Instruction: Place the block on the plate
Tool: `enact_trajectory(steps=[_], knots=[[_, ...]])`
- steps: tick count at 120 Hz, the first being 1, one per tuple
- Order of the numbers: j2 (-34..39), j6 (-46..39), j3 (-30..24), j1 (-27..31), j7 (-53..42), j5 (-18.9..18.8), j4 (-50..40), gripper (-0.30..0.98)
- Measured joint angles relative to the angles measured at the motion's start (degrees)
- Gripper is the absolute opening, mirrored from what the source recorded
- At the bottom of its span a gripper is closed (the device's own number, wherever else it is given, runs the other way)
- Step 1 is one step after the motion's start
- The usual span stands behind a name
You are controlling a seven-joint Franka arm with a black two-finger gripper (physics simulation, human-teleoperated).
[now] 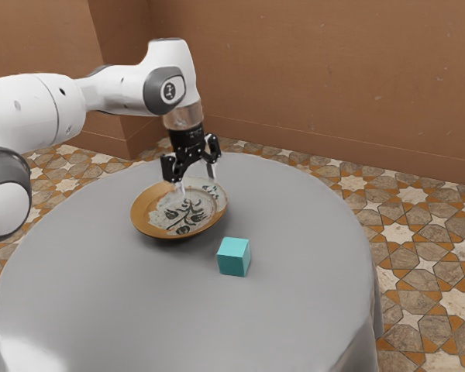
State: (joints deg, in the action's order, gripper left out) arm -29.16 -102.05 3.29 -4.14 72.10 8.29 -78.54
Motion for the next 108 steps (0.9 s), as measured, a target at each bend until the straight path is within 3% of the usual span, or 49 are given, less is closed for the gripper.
enact_trajectory(steps=[28,47,108], knots=[[-5.6,-0.9,3.5,-2.9,8.8,1.1,4.9,0.69],[-0.6,-3.8,4.0,-4.0,13.0,2.8,-5.6,0.69],[9.1,-13.9,4.5,-6.2,21.0,6.8,-22.2,0.69]])
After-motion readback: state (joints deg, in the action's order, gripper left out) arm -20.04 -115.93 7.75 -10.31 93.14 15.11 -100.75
